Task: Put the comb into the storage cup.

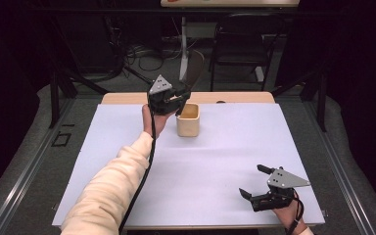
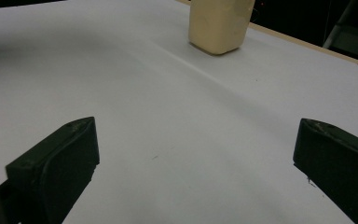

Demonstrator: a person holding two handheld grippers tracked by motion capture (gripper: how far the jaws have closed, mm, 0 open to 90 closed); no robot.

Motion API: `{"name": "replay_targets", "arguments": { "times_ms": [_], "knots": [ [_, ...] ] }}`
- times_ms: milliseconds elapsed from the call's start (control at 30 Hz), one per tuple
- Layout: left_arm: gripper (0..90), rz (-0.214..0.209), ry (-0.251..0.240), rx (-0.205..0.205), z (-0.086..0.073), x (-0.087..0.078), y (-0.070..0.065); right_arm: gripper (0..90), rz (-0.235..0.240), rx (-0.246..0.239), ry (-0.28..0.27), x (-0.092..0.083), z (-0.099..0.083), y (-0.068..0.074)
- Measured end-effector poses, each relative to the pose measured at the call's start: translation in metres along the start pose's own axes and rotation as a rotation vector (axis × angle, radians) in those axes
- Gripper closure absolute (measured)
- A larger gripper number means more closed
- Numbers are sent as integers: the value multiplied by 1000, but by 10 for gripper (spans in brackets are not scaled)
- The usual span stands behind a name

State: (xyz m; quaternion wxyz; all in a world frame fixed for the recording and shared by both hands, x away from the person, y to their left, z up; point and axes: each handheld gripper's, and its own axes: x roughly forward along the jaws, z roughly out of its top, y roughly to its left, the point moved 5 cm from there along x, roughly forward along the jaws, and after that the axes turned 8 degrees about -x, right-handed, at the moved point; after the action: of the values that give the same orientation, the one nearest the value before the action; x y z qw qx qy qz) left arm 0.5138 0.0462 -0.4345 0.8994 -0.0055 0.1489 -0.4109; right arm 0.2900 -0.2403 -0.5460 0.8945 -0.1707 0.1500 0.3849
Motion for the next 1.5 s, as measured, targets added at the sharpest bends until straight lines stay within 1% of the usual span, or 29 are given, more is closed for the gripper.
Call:
{"name": "replay_targets", "arguments": {
  "times_ms": [233,333,567,700,767,833,900,1033,1500],
  "knots": [
    [725,-3,-2,-6,1,4,4,0,-1,2,0,0,0,0],
    [725,-6,-6,4,3,5,4,0,-1,2,-1,0,0,0],
    [725,-17,-10,7,5,8,7,0,-1,2,-1,0,0,0],
    [725,-24,-11,16,4,10,8,0,-1,2,-1,0,0,0],
    [725,-23,-12,13,4,10,8,0,-1,2,0,0,0,0],
    [725,-21,-10,20,4,11,9,0,-1,3,0,0,0,0],
    [725,-30,-12,17,4,12,9,0,-1,3,0,0,0,0],
    [725,-27,-6,22,2,14,11,0,-1,0,3,0,0,0],
    [725,-55,6,32,-4,22,12,0,1,3,3,0,0,0]
  ]
}}
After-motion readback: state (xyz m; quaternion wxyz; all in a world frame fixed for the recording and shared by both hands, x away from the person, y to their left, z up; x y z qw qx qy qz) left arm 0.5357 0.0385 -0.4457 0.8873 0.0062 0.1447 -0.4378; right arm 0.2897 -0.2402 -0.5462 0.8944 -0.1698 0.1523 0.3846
